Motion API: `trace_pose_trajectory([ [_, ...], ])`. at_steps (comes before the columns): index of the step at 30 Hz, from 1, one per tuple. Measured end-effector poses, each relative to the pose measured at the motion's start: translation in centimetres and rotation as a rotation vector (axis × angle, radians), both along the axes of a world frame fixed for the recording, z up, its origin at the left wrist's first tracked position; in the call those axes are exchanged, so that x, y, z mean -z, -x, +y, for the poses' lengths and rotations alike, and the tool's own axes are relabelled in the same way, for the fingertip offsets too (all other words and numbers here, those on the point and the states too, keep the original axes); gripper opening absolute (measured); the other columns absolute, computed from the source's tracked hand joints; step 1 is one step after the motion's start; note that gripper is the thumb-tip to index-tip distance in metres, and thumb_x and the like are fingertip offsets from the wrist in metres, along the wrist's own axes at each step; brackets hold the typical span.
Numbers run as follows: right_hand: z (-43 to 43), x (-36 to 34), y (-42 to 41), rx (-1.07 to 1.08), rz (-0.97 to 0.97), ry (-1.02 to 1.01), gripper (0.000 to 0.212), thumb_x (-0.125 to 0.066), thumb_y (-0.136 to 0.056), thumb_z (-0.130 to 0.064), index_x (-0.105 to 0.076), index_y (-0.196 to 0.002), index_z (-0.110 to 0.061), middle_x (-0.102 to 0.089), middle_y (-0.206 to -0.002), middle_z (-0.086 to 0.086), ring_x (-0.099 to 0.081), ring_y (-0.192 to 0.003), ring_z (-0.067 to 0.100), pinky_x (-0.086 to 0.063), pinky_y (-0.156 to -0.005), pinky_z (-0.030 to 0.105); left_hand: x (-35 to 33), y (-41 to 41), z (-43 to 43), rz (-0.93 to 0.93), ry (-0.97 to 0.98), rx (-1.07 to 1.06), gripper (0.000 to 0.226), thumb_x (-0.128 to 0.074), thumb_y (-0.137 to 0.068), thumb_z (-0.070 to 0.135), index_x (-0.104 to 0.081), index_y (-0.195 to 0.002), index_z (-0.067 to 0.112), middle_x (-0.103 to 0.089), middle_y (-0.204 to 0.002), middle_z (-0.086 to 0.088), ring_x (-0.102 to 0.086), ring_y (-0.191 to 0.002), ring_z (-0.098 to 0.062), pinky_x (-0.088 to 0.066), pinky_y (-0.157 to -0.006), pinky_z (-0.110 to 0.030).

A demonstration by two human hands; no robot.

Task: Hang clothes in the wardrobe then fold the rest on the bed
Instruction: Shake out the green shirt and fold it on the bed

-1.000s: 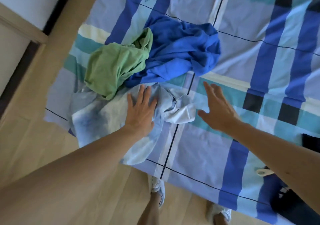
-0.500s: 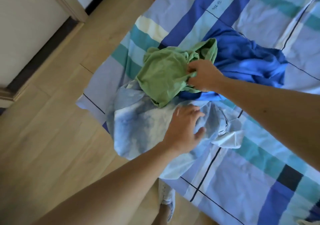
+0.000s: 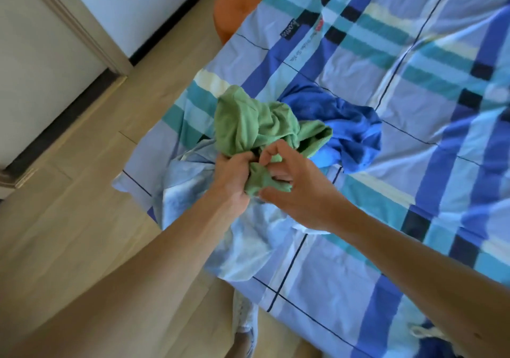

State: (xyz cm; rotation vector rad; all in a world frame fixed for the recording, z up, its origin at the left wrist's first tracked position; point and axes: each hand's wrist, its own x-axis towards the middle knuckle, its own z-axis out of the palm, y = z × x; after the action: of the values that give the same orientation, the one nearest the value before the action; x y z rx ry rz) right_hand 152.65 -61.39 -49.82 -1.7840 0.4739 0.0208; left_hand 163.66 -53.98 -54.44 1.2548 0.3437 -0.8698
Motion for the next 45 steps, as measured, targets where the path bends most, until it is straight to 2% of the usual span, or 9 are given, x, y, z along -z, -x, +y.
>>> trace_pose_trajectory([
  [6, -4.2, -10.7, 8.8, 0.393, -0.081, 0.24, 0.048, -0.074, -0.082, -0.007, -0.049, -0.119, -0.023, -0.063, -0.109, -0.003, -0.062, -0.099, 0.013, -0.05, -0.084, 0.03, -14.4, 4.6, -1.9, -0.089, 0.087, 0.151, 0.038, -0.055, -0.09, 0.005, -0.064, -0.127, 0.004, -0.071, -0.118, -0.02, -0.073, -0.099, -0.031, -0.062, -0.078, -0.047],
  [10, -5.3, -18.0, 13.0, 0.374, 0.05, 0.291, 0.074, -0.081, -0.069, -0.04, -0.045, -0.131, -0.025, -0.054, -0.125, -0.001, -0.055, -0.112, 0.018, -0.047, -0.094, 0.037, -26.7, 9.9, -3.1, -0.214, 0.203, 0.298, 0.019, -0.06, -0.097, 0.011, -0.071, -0.112, 0.011, -0.076, -0.105, -0.013, -0.075, -0.09, -0.028, -0.063, -0.076, -0.044],
  [18, -6.3, -34.2, 21.4, 0.581, -0.046, 0.344, 0.019, -0.055, -0.085, -0.009, -0.065, -0.102, -0.013, -0.072, -0.092, 0.007, -0.066, -0.092, 0.033, -0.052, -0.075, 0.042, -48.9, 18.6, -4.6, -1.314, -0.18, 0.454, 0.024, -0.05, -0.082, 0.035, -0.058, -0.075, 0.014, -0.065, -0.072, -0.002, -0.064, -0.075, -0.023, -0.051, -0.07, -0.036],
  [25, -11.8, -49.3, 27.6, 0.647, -0.142, 0.402, 0.019, -0.05, -0.092, -0.009, -0.064, -0.079, -0.007, -0.063, -0.068, 0.007, -0.058, -0.066, 0.022, -0.05, -0.064, 0.042, -62.8, 18.4, -4.9, -1.893, -0.856, 0.312, 0.039, -0.052, -0.096, 0.038, -0.041, -0.122, 0.011, -0.064, -0.1, -0.018, -0.061, -0.091, -0.043, -0.041, -0.072, -0.043],
  [31, -13.3, -58.2, 29.4, 0.738, -0.176, 0.517, 0.027, -0.051, -0.098, -0.019, -0.062, -0.087, 0.003, -0.057, -0.073, 0.007, -0.053, -0.07, 0.021, -0.045, -0.064, 0.04, -70.8, 18.7, -6.2, -2.367, -0.701, 0.171, 0.042, -0.064, -0.079, 0.001, -0.058, -0.12, 0.009, -0.058, -0.112, -0.013, -0.055, -0.098, -0.037, -0.041, -0.066, -0.043],
  [35, -13.1, -61.3, 30.4, 0.788, -0.16, 0.625, 0.025, -0.047, -0.098, -0.015, -0.061, -0.089, 0.003, -0.056, -0.075, 0.006, -0.05, -0.07, 0.021, -0.034, -0.058, 0.032, -75.3, 21.1, -8.1, -2.191, -0.378, 0.359, 0.032, -0.049, -0.074, -0.005, -0.065, -0.087, 0.019, -0.061, -0.086, -0.001, -0.053, -0.08, -0.027, -0.037, -0.067, -0.034],
  [39, -11.6, -63.0, 29.7, 0.693, -0.33, 0.506, 0.015, -0.058, -0.095, -0.022, -0.063, -0.108, -0.018, -0.066, -0.095, -0.001, -0.06, -0.082, 0.013, -0.046, -0.065, 0.027, -77.7, 22.8, -10.3, -1.995, -0.167, 0.424, 0.028, -0.042, -0.081, 0.002, -0.067, -0.085, 0.014, -0.068, -0.094, -0.007, -0.061, -0.09, -0.033, -0.052, -0.075, -0.04],
  [42, -10.8, -62.8, 27.8, 0.518, -0.34, 0.464, 0.044, -0.074, -0.081, -0.04, -0.06, -0.119, -0.025, -0.07, -0.109, -0.002, -0.068, -0.095, 0.014, -0.056, -0.079, 0.029, -78.3, 24.8, -11.4, -1.995, -0.134, 0.481, 0.03, -0.038, -0.078, 0.013, -0.066, -0.088, 0.01, -0.069, -0.093, -0.011, -0.063, -0.088, -0.034, -0.056, -0.078, -0.046],
  [45, -10.9, -61.4, 26.1, 0.585, -0.242, 0.658, 0.038, -0.072, -0.085, -0.028, -0.059, -0.118, -0.016, -0.07, -0.108, 0.001, -0.066, -0.095, 0.02, -0.055, -0.083, 0.036, -78.1, 26.4, -11.9, -2.076, -0.196, 0.507, 0.024, -0.04, -0.079, 0.012, -0.063, -0.088, 0.008, -0.066, -0.088, -0.011, -0.062, -0.083, -0.035, -0.054, -0.072, -0.044],
])
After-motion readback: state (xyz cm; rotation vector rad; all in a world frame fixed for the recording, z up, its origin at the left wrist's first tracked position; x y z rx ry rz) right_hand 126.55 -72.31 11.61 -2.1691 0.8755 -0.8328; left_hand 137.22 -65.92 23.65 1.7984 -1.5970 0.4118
